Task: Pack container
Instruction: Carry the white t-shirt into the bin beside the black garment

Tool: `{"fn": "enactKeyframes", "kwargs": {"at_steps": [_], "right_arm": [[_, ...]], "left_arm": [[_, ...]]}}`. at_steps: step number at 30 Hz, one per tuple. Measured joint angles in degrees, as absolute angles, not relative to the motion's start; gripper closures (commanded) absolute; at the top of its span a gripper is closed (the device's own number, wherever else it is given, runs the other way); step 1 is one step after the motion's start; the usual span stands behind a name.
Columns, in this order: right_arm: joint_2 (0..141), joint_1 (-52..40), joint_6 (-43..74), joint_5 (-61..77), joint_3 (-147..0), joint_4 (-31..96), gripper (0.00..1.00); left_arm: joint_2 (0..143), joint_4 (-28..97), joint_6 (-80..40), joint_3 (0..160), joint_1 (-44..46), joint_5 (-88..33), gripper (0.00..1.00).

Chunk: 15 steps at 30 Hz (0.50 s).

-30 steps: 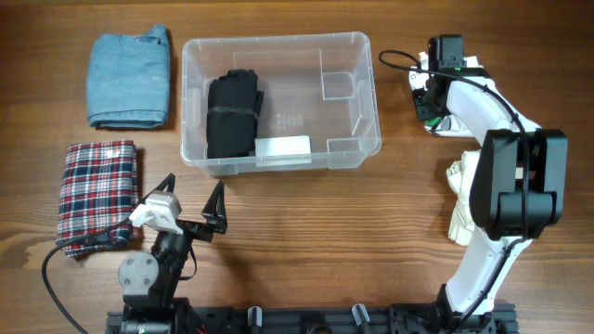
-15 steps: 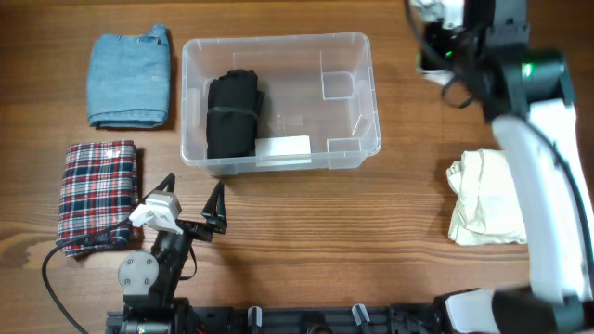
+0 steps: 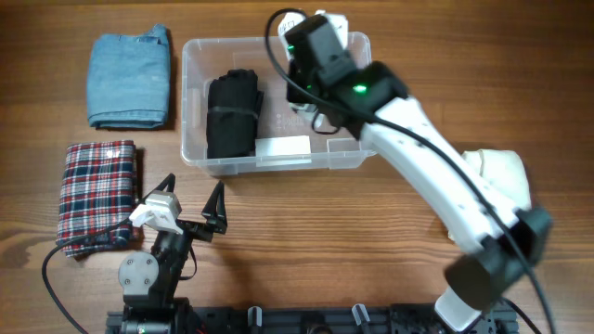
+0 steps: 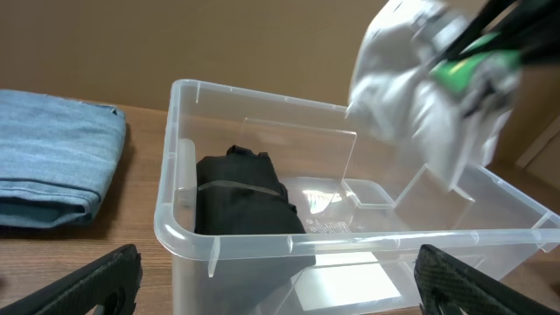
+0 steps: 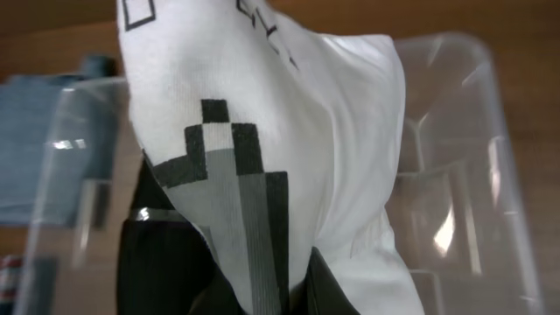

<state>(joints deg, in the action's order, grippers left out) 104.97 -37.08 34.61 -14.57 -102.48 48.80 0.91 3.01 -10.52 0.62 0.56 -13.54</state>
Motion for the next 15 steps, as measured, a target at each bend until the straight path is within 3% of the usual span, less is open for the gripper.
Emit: {"fn": "enactKeyframes", "kwargs": {"at_steps": [10, 13, 15], "right_arm": [[118.2, -39.0, 40.8, -15.5, -102.4, 48.0, 0.94], [119.4, -39.5, 40.9, -15.5, -102.4, 47.0, 0.83], [120.2, -39.9, 40.9, -15.0, -102.4, 45.8, 0.67]], "left_arm": [[0.9, 3.0, -10.5, 0.6, 0.6, -13.5, 0.0], [0.9, 3.0, -10.5, 0.6, 0.6, -13.5, 0.0], [0.9, 3.0, -10.5, 0.6, 0.6, -13.5, 0.0]]}}
